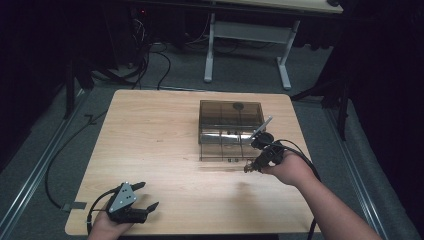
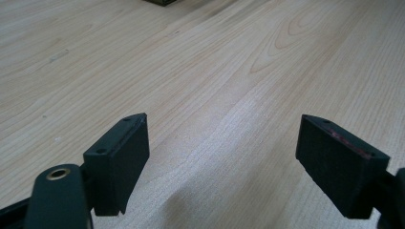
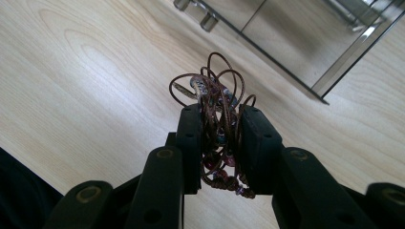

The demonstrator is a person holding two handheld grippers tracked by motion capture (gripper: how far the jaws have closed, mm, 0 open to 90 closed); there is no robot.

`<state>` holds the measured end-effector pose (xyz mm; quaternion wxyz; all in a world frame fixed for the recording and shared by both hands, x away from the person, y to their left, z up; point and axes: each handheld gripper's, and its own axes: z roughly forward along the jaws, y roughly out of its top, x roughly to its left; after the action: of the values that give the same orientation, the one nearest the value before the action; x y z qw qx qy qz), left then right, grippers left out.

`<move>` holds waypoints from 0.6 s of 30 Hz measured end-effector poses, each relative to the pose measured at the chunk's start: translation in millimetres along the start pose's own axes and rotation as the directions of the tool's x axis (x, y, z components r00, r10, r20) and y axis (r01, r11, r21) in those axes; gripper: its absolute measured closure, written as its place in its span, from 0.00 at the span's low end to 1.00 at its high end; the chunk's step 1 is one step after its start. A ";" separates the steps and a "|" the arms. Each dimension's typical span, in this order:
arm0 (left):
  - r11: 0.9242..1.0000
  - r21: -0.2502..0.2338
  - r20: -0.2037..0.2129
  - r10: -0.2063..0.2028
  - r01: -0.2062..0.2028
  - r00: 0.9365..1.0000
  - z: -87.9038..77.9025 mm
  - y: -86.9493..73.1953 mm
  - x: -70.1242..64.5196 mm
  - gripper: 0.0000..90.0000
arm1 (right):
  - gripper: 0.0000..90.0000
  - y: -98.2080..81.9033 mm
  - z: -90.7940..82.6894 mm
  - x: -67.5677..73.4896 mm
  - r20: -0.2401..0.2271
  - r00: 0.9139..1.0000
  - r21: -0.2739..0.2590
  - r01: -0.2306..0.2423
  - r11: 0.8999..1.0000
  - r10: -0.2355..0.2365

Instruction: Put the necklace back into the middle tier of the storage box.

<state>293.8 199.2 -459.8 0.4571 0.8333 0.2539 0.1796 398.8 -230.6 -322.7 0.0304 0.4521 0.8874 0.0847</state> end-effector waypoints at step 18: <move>1.000 0.003 0.002 0.003 -0.003 1.000 0.0 0.2 0.1 0.21 | 0.80 32.1 -14.1 7.1 0.006 1.000 -0.007 0.023 1.000 -0.023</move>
<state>293.9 199.2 -459.6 0.4557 0.8346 0.2523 0.1792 418.3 -208.1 -303.0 0.0357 0.4419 0.8922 0.0860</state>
